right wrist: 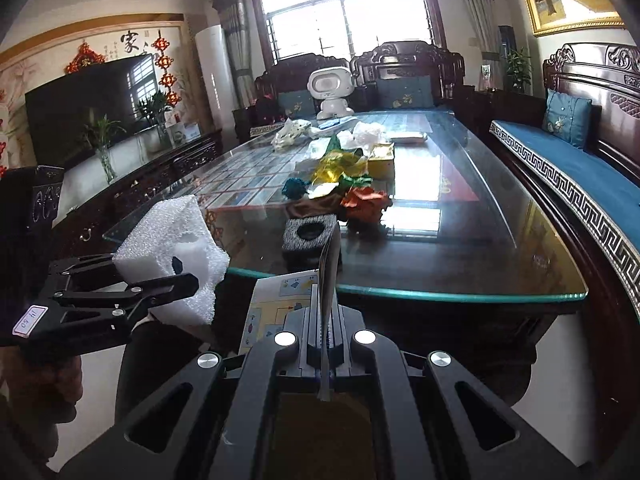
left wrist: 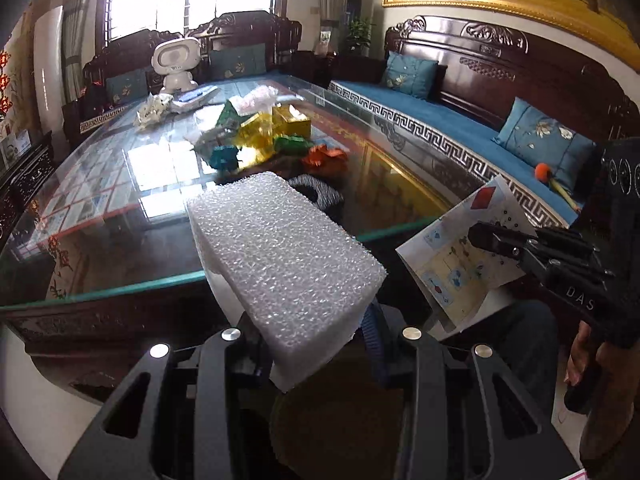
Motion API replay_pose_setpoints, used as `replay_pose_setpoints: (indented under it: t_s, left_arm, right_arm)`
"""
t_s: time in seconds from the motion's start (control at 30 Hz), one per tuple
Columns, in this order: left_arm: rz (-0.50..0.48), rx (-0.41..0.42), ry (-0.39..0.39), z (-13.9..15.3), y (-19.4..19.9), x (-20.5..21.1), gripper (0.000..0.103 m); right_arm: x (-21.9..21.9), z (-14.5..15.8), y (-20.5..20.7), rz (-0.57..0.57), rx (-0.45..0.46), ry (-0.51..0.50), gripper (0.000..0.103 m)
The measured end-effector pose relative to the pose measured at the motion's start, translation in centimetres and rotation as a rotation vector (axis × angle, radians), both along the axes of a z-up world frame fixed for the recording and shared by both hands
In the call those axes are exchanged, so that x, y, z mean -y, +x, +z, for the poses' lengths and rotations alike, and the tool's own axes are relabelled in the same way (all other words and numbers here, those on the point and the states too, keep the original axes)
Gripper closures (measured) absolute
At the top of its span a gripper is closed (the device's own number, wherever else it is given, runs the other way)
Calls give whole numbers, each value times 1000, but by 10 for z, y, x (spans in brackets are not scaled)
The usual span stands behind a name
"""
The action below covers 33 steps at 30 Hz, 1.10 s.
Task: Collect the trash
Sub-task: 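Carry the foam block and leaflet down over the yellow bin with both tools, then open both tools to drop the foam block and leaflet into the bin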
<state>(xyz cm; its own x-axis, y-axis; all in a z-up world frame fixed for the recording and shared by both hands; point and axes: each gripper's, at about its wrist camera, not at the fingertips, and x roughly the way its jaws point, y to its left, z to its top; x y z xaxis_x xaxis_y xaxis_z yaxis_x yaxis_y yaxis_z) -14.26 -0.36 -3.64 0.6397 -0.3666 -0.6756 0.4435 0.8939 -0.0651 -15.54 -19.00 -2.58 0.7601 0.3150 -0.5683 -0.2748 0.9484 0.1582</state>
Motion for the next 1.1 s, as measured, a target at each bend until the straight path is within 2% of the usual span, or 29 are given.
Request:
replay_pose_setpoints:
  t_s: [0.13, 0.37, 0.57, 0.73, 0.77, 0.8, 0.87, 0.9, 1.1]
  left_arm:
    - [-44, -104, 21, -34, -19, 3, 65]
    - [-138, -296, 29, -96, -30, 10, 65]
    - [-178, -391, 50, -134, -34, 19, 65]
    - [-231, -458, 86, -155, -31, 27, 63]
    - [-237, -469, 92, -159, -31, 28, 57]
    - [-241, -481, 94, -162, -31, 29, 43]
    - [-243, -493, 89, -166, -31, 31, 34]
    - [-245, -496, 88, -167, -31, 31, 31]
    - [-225, -493, 100, -165, -30, 24, 31]
  right_arm:
    - [-5, -22, -19, 10, -62, -25, 100]
    - [-7, -72, -37, -14, -190, -58, 100]
    - [-3, -104, -45, -27, -276, -76, 100]
    - [-1, -120, -44, -29, -319, -87, 100]
    - [-1, -122, -43, -28, -324, -86, 100]
    - [-1, -125, -42, -27, -332, -86, 100]
    - [0, -130, -42, -22, -346, -96, 100]
    - [0, -135, -42, -18, -351, -103, 100]
    - [-4, -143, -39, 2, -388, -120, 100]
